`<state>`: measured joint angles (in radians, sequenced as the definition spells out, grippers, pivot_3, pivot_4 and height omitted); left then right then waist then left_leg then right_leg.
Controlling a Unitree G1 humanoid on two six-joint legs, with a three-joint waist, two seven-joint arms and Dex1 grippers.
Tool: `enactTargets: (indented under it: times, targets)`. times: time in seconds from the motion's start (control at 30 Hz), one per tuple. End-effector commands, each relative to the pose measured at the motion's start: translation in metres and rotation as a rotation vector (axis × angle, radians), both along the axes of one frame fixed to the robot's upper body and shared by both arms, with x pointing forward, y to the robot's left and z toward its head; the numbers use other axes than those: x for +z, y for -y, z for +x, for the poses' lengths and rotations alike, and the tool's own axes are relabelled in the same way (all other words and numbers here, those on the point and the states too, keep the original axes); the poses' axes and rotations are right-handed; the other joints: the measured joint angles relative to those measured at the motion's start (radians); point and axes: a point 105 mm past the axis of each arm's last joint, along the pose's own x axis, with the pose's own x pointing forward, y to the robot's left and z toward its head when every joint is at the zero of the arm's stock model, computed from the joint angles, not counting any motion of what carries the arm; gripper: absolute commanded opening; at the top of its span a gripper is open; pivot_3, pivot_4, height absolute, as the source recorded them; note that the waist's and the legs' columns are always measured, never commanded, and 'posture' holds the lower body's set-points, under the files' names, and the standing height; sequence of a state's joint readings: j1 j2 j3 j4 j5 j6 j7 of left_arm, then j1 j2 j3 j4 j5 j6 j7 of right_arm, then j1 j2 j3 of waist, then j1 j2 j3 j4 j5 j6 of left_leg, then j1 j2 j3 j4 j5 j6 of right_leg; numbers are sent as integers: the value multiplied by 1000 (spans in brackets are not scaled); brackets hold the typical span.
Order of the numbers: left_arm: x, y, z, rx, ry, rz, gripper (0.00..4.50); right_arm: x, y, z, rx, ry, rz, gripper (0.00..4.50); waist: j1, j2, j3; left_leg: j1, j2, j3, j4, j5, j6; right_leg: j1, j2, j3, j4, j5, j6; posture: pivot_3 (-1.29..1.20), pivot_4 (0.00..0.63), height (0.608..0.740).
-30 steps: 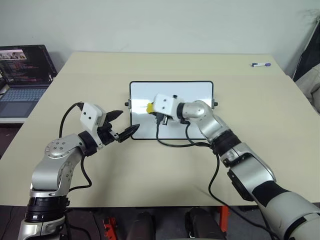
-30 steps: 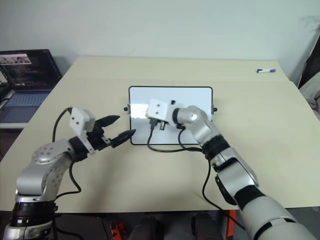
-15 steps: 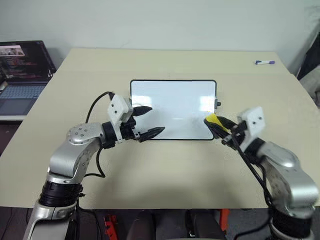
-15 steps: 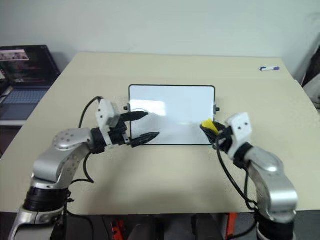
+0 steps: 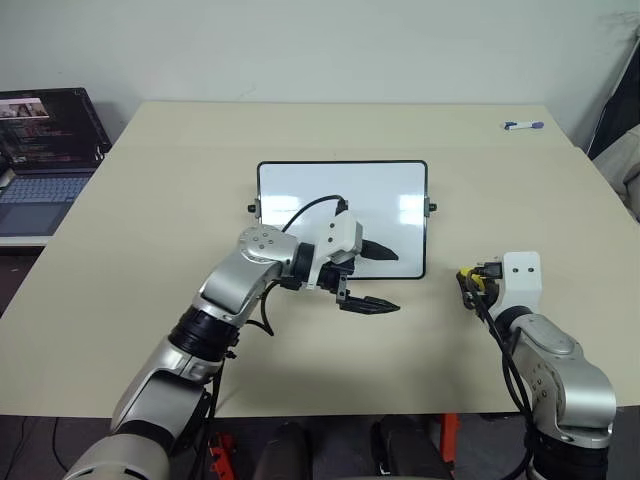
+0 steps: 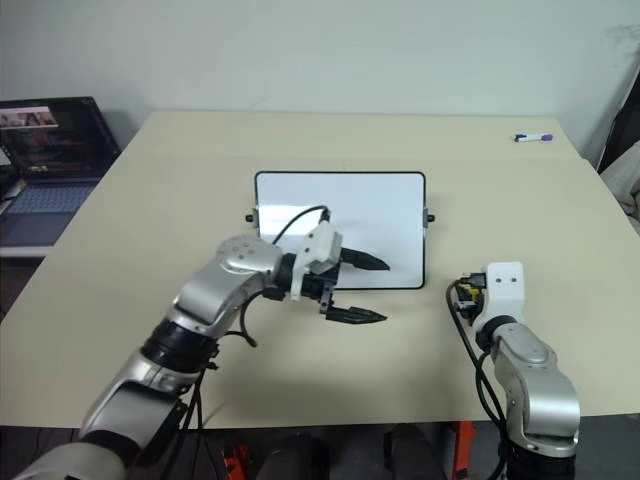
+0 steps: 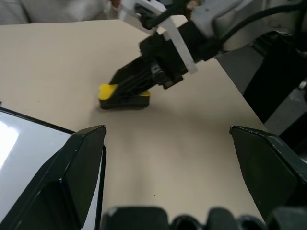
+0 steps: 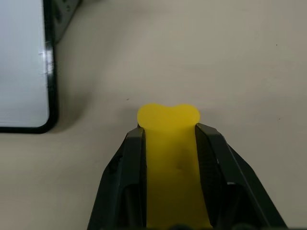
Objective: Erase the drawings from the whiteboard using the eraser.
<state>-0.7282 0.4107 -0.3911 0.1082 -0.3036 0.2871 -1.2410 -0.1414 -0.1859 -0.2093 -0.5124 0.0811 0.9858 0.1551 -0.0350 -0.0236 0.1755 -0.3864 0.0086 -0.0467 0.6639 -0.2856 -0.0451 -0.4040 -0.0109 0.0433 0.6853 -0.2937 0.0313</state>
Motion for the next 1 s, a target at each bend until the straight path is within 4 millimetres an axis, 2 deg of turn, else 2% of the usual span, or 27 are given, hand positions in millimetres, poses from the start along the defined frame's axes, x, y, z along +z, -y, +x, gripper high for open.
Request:
enactTargets:
  times: [0.03, 0.2, 0.33, 0.53, 0.6, 0.67, 0.7, 0.77, 0.83, 0.9, 0.93, 1.0]
  targets:
    - [4, 10, -1, -50, 48, -1, 4500, 11, 11, 15, -50, 67, -45, 1089, 0, 0, 0, 0, 0, 0, 0, 0, 0, 0, 0, 0, 0, 0, 0, 0, 150, 740]
    - [-3, 16, -2, -62, 51, 5, 4500, 9, 17, 29, -62, 69, -55, 1089, 3, 0, 0, -1, 1, -1, 0, 0, 0, 0, 0, 0, -1, 0, 0, 0, 150, 740]
    - [-6, 15, -3, -48, 49, 5, 4500, 10, 21, 33, -71, 88, -43, 2402, 2, 0, 0, -2, 1, -1, 0, 0, 0, 0, -1, -1, -2, 0, 0, 0, 150, 740]
    - [-9, 3, 0, 31, 31, -12, 4500, 17, 20, 32, -68, 131, -63, 4460, 2, 0, 0, -2, 2, -1, 0, 0, 0, 0, -1, -1, -1, 0, 0, 0, 150, 740]
    - [-10, -6, 5, 99, 29, -30, 4500, 30, 16, 27, -50, 196, -86, 4460, 2, 1, 0, -2, 2, -1, 0, 0, 0, 0, -1, 0, -1, 0, 0, 0, 150, 740]
    - [-5, -21, 10, 203, 28, -69, 4500, 49, 0, 17, 41, 288, -72, 4460, 1, 1, 0, -3, 2, -2, 0, 0, 0, -1, -1, 0, -1, 0, 0, 0, 150, 740]
    - [-3, -26, 11, 239, 29, -85, 4500, 54, -6, 12, 78, 313, -62, 4460, 0, 1, 0, -3, 2, -2, 0, 0, 0, -1, -1, 0, -1, 0, 0, 0, 150, 740]
    - [6, -49, 11, 367, 18, -156, 4500, 57, -22, -7, 185, 330, -61, 4460, 0, 1, -1, -4, 3, -3, 0, 0, 0, -1, -1, 0, -1, 0, 0, 0, 150, 740]
    - [18, -72, 15, 536, 22, -260, 4500, 55, -36, -26, 278, 332, -88, 4460, 3, 1, -1, -5, 3, -5, 0, 0, 0, -1, -5, 0, -3, 0, 0, 0, 150, 740]
    - [29, -115, 14, 808, 7, -420, 4500, 46, -47, -47, 330, 349, -93, 4460, 4, 1, -1, -6, 3, -6, 0, 0, 0, -1, -7, -1, -3, 0, 0, 0, 150, 740]
    - [30, -128, 11, 894, -2, -459, 4500, 42, -48, -54, 342, 356, -87, 4460, 3, 1, -1, -6, 3, -7, 1, 0, 0, -1, -8, -2, -4, 0, 0, 0, 150, 740]
    - [14, -152, -4, 1053, -36, -482, 4500, 28, -44, -62, 288, 366, -71, 4460, 2, 1, -3, -6, 3, -6, 0, 0, 0, -1, -8, -1, -4, 0, 1, 0, 150, 740]
